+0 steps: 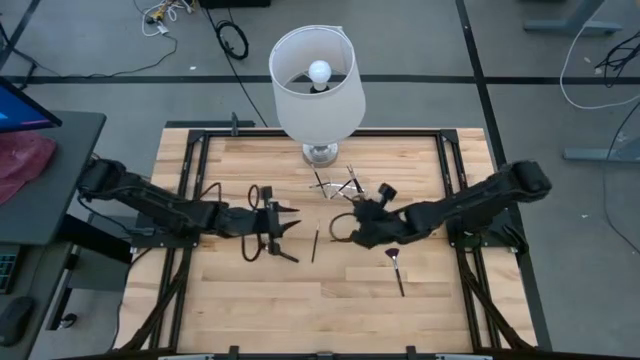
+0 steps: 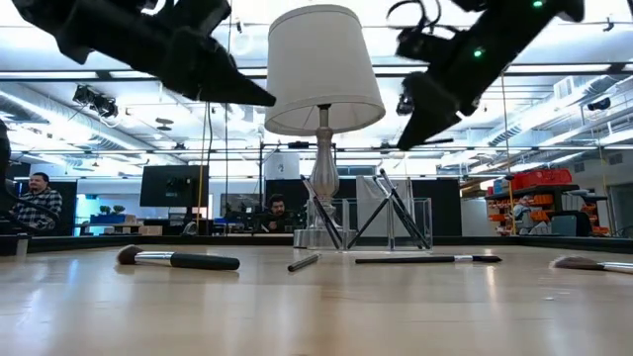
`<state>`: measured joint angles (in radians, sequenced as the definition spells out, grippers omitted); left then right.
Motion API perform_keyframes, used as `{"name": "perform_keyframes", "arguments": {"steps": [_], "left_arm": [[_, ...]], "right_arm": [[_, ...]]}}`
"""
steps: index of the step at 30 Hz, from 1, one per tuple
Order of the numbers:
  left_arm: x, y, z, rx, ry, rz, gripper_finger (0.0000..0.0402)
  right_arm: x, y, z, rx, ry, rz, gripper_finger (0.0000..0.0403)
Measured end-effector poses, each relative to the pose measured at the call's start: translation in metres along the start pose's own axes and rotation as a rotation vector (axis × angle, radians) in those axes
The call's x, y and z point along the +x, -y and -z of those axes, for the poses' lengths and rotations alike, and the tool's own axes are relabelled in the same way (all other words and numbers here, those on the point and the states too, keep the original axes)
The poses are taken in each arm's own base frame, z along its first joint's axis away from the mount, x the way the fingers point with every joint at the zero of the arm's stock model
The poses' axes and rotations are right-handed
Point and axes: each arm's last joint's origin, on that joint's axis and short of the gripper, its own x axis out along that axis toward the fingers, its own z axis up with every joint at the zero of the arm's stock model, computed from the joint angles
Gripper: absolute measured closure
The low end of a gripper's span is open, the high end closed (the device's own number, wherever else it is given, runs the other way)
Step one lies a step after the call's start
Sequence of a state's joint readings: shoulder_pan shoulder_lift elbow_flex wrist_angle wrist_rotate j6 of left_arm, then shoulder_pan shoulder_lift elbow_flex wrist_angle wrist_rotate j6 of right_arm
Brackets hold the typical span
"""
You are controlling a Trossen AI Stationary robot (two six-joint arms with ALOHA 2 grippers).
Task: Put items in baskets/containers
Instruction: Put the black eyeshadow brush into the transparent organizer
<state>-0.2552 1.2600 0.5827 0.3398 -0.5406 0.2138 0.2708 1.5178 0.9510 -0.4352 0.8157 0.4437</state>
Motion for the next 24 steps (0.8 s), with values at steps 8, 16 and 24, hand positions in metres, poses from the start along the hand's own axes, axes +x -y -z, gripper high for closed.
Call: {"name": "perform_keyframes", "arguments": {"steps": [8,16,24], "left_arm": [[0.020,-0.008,0.000,-0.237,0.108,0.177,0.0266],[0.044,-0.009,-0.004,-0.252,0.350,0.246,0.0266],[0.061,-0.014,-0.011,-0.312,0.458,0.245,0.0266]], "right_arm": [[-0.010,0.011,0.010,0.152,0.433,-0.330,0.0399],[-0.003,0.027,0.029,0.253,0.748,-0.642,0.0398],[0.008,0.018,0.023,0.258,0.723,-0.680,0.0397]]}}
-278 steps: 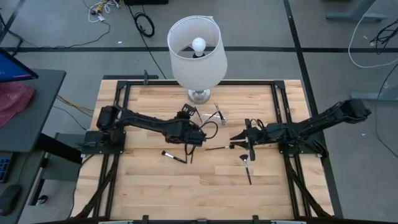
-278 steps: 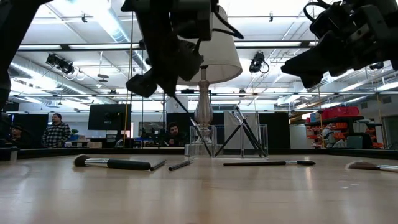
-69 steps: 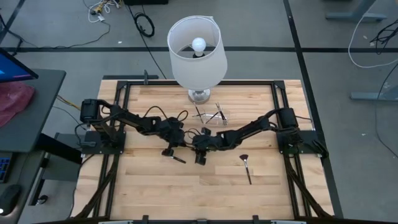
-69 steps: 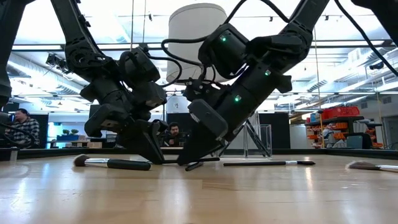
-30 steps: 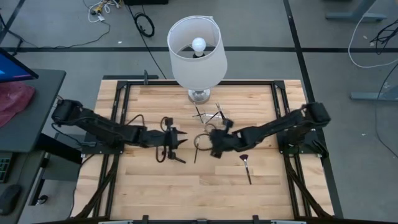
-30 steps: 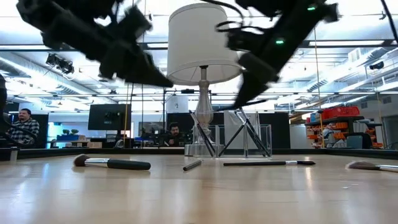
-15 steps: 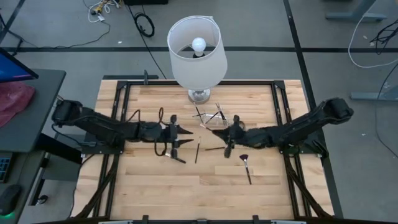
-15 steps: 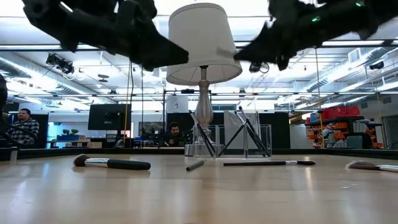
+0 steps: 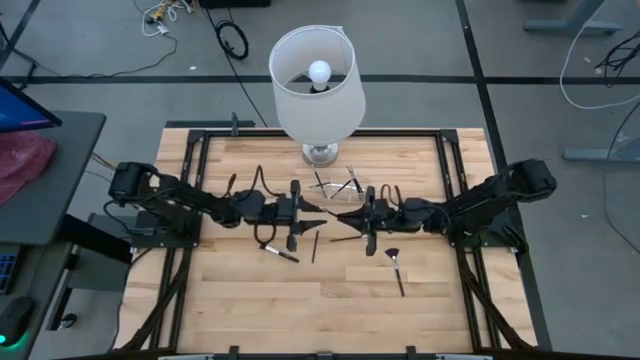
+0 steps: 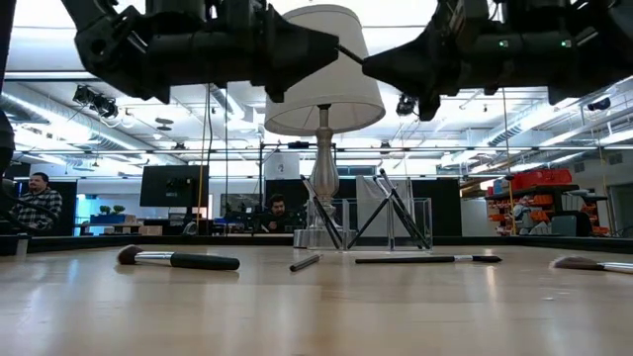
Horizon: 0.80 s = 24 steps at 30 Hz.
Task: Put items in baskets/containers
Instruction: Put the black eyeshadow brush into the transparent organizer
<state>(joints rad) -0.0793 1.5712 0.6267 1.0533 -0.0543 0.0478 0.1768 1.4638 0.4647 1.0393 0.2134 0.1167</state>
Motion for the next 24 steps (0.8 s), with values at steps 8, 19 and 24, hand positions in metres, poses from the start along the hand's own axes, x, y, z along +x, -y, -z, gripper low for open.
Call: {"name": "perform_keyframes", "arguments": {"steps": [8,19,24], "left_arm": [[0.008,0.000,-0.011,-0.002,0.044,0.049,0.0272],[0.007,0.001,-0.008,0.000,0.012,0.070,0.0371],[0.007,0.001,-0.008,-0.001,0.012,0.072,0.0386]], "right_arm": [[0.015,-0.004,0.001,-0.014,-0.022,-0.020,0.0397],[0.015,-0.004,0.001,-0.033,-0.024,-0.027,0.0393],[0.015,-0.004,0.001,-0.035,-0.024,-0.022,0.0365]]}}
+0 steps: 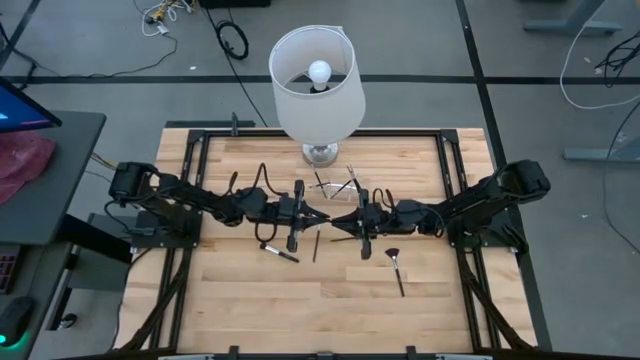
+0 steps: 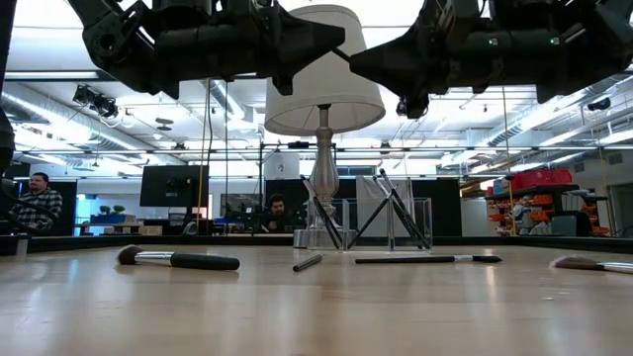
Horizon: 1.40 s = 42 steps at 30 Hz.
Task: Put items in baskets/containers
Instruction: Put the black eyeshadow brush into the transparent organizer
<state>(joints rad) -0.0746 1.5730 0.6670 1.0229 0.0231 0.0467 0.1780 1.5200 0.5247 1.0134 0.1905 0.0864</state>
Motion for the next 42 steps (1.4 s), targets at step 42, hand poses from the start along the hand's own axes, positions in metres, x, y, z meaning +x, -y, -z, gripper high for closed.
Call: {"name": "perform_keyframes", "arguments": {"steps": [42], "left_arm": [[0.051,-0.100,0.061,-0.045,-0.447,-0.468,0.0361]], "right_arm": [[-0.079,0.017,-0.051,-0.145,-0.292,0.235,0.0289]]}}
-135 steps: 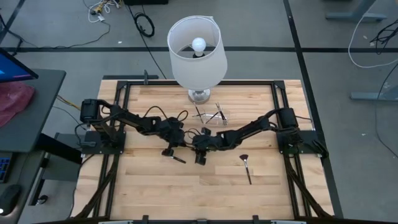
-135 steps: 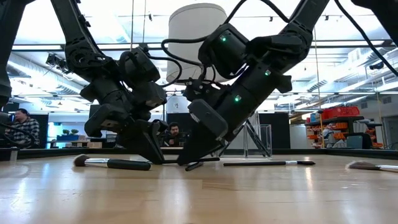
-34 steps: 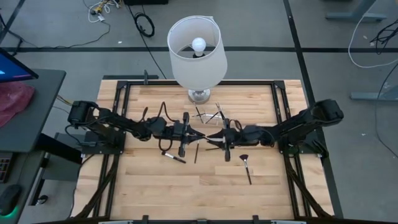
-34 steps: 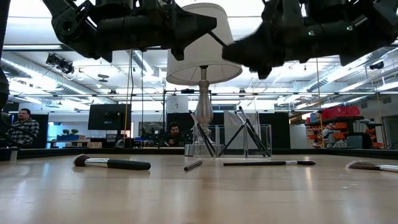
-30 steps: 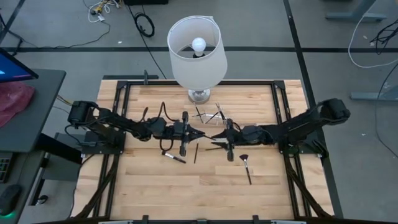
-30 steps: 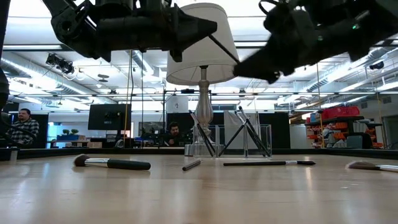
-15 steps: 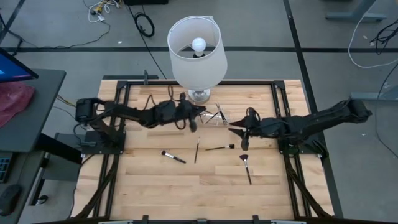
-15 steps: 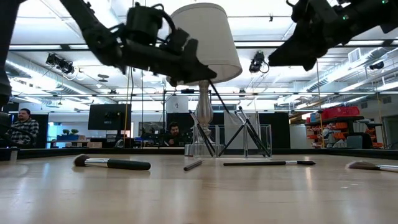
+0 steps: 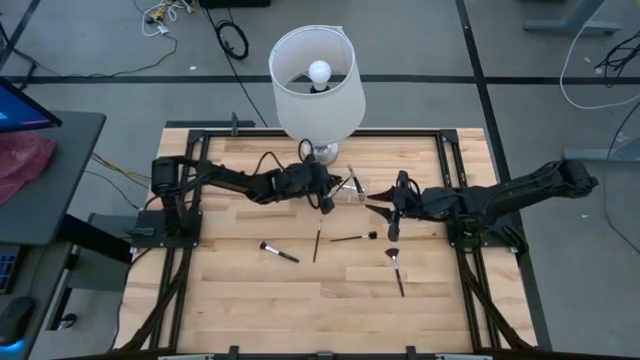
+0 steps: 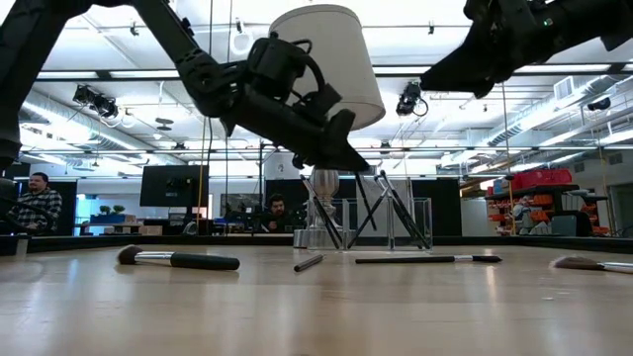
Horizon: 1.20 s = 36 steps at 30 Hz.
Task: Put items in baskets/containers
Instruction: Put the black eyeshadow brush into the transparent organizer, then put the black powder brush into the transparent organizer
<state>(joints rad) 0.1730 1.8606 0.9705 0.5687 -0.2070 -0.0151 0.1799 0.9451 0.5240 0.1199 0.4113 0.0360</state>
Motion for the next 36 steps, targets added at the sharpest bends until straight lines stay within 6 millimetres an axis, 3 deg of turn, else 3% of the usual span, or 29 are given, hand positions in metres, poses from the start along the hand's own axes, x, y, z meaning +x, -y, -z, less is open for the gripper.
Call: {"name": "perform_keyframes", "arguments": {"steps": [5,10,14,18,22,27,31,36], "left_arm": [[0.002,0.001,-0.004,0.006,-0.025,0.001,0.0341],[0.004,0.001,-0.009,0.013,-0.062,0.000,0.0292],[-0.007,0.009,-0.027,0.049,-0.068,0.025,0.0257],[-0.039,0.023,-0.056,0.116,-0.028,0.077,0.0245],[-0.088,0.033,-0.086,0.132,-0.017,0.138,0.0252],[-0.151,0.044,-0.100,0.151,-0.096,0.230,0.0273],[-0.186,0.057,-0.088,0.196,-0.142,0.264,0.0290],[-0.196,0.073,-0.029,0.214,-0.211,0.243,0.0306]], "right_arm": [[0.000,0.000,-0.002,0.015,0.017,-0.001,0.0289],[0.000,0.000,-0.001,0.097,0.011,-0.010,0.0291],[0.000,0.000,0.001,0.145,-0.007,-0.011,0.0291],[0.000,0.000,0.006,0.174,-0.055,-0.005,0.0293],[0.000,0.000,0.009,0.224,-0.090,0.003,0.0298],[0.006,-0.010,0.018,0.226,-0.157,-0.055,0.0307],[0.017,-0.023,0.028,0.199,-0.211,-0.106,0.0313],[0.045,-0.037,0.039,0.190,-0.171,-0.120,0.0310]]}}
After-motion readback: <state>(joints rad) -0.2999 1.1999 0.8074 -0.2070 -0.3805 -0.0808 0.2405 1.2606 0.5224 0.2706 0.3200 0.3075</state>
